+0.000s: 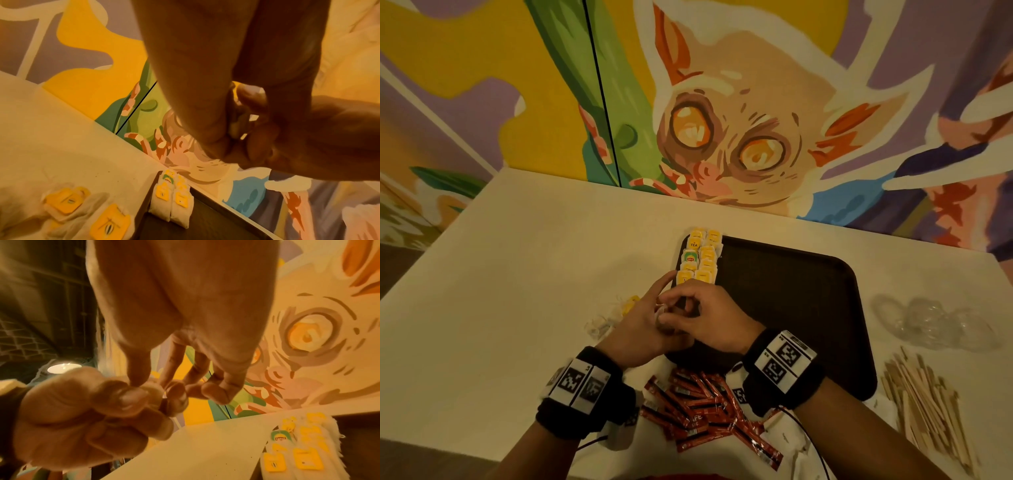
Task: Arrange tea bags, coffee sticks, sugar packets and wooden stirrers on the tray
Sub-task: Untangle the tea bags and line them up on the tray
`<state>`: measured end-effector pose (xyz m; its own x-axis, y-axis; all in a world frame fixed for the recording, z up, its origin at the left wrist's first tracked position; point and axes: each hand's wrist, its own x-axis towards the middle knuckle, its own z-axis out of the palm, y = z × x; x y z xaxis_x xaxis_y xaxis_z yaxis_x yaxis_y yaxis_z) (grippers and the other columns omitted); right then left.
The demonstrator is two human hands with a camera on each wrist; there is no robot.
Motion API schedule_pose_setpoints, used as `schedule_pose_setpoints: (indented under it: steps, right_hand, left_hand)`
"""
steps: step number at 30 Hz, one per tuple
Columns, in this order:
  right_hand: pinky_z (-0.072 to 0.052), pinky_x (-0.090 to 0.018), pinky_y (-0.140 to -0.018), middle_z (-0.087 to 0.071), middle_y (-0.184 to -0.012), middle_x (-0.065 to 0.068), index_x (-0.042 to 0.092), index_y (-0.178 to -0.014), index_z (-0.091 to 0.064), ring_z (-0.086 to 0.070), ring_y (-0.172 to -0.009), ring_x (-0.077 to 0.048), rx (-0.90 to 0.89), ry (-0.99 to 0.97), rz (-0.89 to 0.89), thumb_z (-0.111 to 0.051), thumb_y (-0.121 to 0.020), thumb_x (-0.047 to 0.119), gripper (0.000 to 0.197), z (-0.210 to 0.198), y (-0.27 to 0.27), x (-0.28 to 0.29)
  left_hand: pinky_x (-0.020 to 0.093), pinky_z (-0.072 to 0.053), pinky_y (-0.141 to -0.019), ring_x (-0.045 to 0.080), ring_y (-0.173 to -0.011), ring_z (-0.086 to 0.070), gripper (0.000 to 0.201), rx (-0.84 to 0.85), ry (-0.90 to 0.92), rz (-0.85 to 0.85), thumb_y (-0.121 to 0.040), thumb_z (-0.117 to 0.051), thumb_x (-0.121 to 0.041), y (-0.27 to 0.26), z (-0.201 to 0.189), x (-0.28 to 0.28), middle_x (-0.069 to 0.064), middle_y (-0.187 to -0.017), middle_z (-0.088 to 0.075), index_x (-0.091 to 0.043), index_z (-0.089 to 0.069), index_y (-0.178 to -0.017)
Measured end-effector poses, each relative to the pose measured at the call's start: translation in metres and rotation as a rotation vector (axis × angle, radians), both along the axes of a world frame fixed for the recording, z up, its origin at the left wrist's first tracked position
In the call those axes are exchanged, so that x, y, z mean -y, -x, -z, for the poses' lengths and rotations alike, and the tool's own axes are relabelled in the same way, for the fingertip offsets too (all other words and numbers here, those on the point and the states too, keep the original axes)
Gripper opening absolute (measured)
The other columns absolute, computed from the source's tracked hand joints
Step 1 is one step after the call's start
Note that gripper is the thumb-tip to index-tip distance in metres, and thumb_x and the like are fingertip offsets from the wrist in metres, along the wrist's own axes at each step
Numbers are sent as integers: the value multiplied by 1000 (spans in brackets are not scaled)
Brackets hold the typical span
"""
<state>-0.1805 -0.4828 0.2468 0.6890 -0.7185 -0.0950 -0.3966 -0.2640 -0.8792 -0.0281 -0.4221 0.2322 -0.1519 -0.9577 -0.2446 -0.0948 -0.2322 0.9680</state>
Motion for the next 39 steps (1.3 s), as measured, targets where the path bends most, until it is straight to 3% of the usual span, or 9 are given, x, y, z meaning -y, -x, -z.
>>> schedule_pose_setpoints:
  steps: [5, 8, 11, 13, 17, 23, 30, 34, 39]
  right_hand:
    - [-52, -28, -74, -65, -99, 4, 27, -93, -71, -57, -81, -11, 25, 1, -6, -75, -85, 19, 11, -1, 3, -3]
    - [-49, -21, -70, -64, -101, 6, 19, -93, -73, -57, -78, -7, 73, -14, -17, -73, -85, 13, 10, -4, 12, -1]
    - [-53, -32, -74, -62, -105, 2, 19, -94, -73, -59, -84, -15, 117, -46, -36, -74, -85, 10, 12, -10, 21, 2]
    - [-53, -46, -82, -61, -107, 4, 24, -91, -73, -59, -91, -23, 151, -57, -59, -74, -84, 11, 15, -13, 26, 3]
    - [-53, -38, -85, -58, -106, 7, 25, -94, -74, -58, -91, -24, 213, -89, -67, -71, -85, 3, 23, -16, 31, 3]
    - [-60, -35, -74, -62, -116, -24, 14, -110, -65, -66, -92, -28, 462, -400, 60, -60, -93, 10, 18, -16, 30, -4]
    - [-59, -28, -70, -71, -107, -11, 4, -117, -65, -68, -86, -20, 423, -448, 37, -63, -91, 5, 26, -11, 33, -9]
    - [-55, -25, -65, -72, -100, -11, 3, -117, -66, -65, -75, -17, 399, -398, 50, -66, -89, 5, 28, -10, 35, -8]
    - [-54, -23, -67, -73, -96, -15, 6, -108, -72, -61, -66, -22, 322, -303, 56, -70, -87, 9, 21, -11, 40, -7]
  left_hand:
    - [16, -50, -83, -1, -111, -60, 89, 5, 41, 30, -75, -79, -2, 0, -6, -7, -16, -117, -65, -27, -30, -145]
    - [20, -51, -75, 6, -102, -65, 65, -75, 33, 27, -80, -74, -24, -4, -11, -12, -7, -118, -67, -28, -44, -137]
    - [34, -52, -77, 23, -92, -66, 67, -188, -10, -13, -75, -71, -58, -13, -9, -16, 12, -108, -69, -22, -58, -130]
    - [41, -52, -85, 32, -101, -65, 52, -201, 2, -17, -81, -68, -52, -16, -7, -16, 18, -109, -68, -17, -67, -120]
    - [22, -51, -73, 13, -85, -68, 27, -104, 76, -51, -83, -65, -20, -12, -11, -17, 8, -96, -74, -9, -71, -107]
    - [25, -52, -69, 20, -79, -67, 20, -75, 207, -152, -82, -68, -14, -9, -12, -14, 13, -90, -73, -4, -73, -98]
    - [39, -52, -73, 20, -79, -70, 14, 80, 330, -204, -76, -75, -22, -9, -13, -14, -1, -86, -76, -19, -79, -89]
    - [24, -46, -71, 12, -78, -67, 13, 190, 417, -221, -74, -74, -27, -8, -15, -14, -10, -81, -74, -25, -79, -87]
    - [7, -40, -66, 3, -74, -63, 11, 233, 501, -227, -70, -80, -13, -5, -22, -13, -8, -75, -74, -12, -79, -81]
